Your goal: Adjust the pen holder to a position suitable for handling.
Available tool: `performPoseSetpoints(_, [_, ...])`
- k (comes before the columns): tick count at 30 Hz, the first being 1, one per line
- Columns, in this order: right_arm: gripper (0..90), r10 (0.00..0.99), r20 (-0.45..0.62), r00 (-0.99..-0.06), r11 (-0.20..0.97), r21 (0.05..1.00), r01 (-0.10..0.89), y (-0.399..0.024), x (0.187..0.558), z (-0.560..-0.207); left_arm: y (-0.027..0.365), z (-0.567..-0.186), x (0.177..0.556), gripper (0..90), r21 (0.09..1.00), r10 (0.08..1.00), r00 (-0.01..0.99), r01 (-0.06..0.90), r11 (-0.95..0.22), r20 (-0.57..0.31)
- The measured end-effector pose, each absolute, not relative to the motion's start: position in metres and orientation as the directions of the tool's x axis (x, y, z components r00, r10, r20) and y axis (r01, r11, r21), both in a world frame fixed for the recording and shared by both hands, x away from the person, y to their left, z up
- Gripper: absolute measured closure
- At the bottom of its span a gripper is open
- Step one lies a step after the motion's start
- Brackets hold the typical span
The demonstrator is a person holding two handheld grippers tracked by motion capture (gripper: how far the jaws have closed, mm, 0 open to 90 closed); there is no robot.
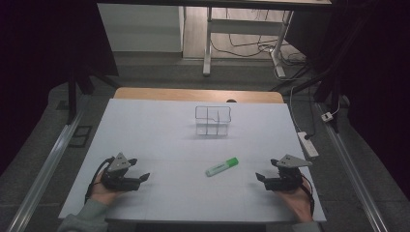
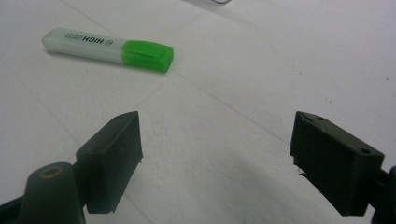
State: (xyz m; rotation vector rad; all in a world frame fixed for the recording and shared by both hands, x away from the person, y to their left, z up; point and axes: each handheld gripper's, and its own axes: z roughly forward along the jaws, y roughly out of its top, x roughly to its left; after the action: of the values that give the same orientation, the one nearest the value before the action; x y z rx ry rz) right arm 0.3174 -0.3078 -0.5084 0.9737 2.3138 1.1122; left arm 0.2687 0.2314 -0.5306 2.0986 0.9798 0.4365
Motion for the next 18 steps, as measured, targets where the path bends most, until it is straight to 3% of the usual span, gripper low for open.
performPoseSetpoints(18, [18.4, 0.732, -0.054, -0.679, 0.447, 0.790, 0.419, -0.3071, 0.3177, -0.5101, 0.2301, -0.5311, 0.2684, 24.7, 0.756, 0.763, 0.646, 0.499, -0.423, 0.000])
